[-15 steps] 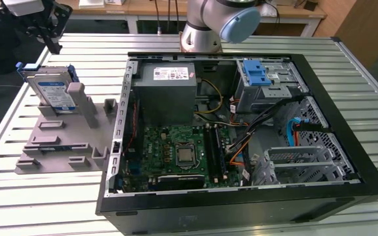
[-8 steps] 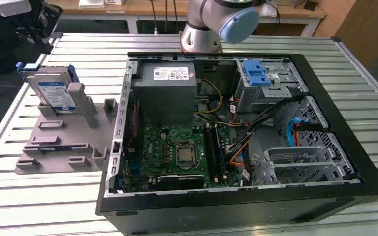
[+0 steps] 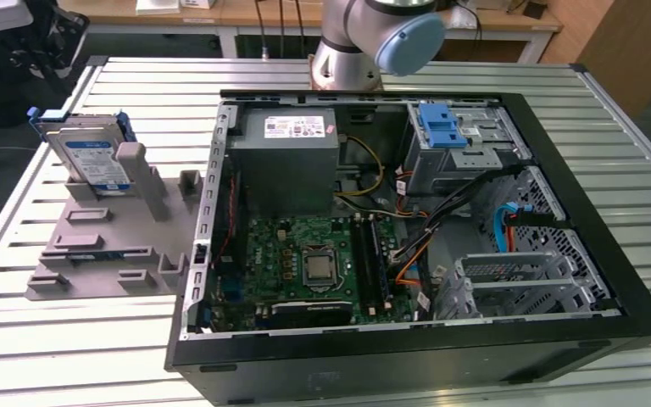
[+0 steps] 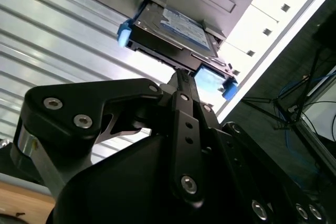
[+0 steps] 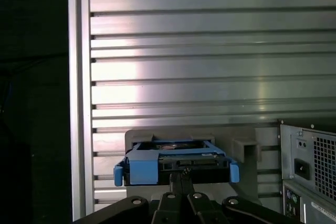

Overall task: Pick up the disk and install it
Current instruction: 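Reach for the disk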

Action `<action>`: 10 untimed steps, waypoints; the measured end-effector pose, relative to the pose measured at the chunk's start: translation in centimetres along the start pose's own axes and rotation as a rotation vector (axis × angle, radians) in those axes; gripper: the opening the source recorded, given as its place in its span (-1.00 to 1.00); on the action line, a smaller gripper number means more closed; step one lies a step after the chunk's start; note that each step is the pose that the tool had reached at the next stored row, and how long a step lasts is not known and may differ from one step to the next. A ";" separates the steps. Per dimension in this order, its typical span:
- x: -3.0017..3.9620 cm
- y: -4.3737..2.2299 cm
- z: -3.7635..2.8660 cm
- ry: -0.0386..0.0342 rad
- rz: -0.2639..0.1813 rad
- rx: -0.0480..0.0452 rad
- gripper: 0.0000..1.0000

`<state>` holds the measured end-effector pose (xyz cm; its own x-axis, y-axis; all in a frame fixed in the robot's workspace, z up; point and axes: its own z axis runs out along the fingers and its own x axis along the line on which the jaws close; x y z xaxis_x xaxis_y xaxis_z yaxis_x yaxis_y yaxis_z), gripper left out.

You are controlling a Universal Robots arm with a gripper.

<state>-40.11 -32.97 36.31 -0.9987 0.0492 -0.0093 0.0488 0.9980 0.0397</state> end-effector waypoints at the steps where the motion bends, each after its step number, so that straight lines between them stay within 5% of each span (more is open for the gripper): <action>1: 0.23 -0.01 0.03 0.0004 0.000 0.0004 -0.79; 10: 1.93 -0.11 0.29 0.0040 -0.003 0.0052 -0.79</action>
<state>-42.04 -32.97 36.00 -0.9989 0.0463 -0.0055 0.0461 0.9983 0.0345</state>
